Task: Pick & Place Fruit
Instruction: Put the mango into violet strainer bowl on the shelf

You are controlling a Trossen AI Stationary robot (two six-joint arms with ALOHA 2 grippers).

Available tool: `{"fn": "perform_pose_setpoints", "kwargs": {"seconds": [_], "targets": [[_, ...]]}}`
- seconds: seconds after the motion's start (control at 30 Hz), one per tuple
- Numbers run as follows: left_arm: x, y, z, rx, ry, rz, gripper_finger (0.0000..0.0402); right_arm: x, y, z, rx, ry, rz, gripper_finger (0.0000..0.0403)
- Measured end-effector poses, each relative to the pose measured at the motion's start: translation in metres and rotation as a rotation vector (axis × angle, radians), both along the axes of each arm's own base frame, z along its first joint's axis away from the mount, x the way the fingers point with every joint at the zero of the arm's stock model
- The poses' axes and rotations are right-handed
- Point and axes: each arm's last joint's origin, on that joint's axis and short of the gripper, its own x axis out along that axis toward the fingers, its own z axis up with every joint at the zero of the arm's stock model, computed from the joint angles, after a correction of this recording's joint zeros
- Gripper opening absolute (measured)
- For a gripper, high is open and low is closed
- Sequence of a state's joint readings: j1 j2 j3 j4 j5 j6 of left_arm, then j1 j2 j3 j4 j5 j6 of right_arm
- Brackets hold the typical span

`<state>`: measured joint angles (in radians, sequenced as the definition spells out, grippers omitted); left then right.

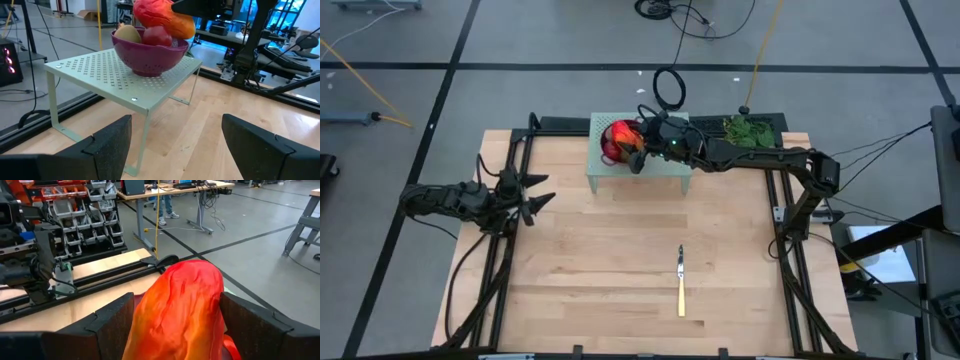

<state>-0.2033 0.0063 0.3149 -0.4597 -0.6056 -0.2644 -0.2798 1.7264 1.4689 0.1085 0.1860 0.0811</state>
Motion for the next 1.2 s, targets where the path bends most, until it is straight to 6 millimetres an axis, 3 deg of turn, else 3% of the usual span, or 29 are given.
{"fn": "perform_pose_setpoints", "kwargs": {"seconds": [1.2], "targets": [[0.0000,0.0000,0.0000,-0.001,-0.001,0.000,0.0310,0.0004,-0.0008,0.0037,-0.032,-0.026,-0.025,0.0288]]}}
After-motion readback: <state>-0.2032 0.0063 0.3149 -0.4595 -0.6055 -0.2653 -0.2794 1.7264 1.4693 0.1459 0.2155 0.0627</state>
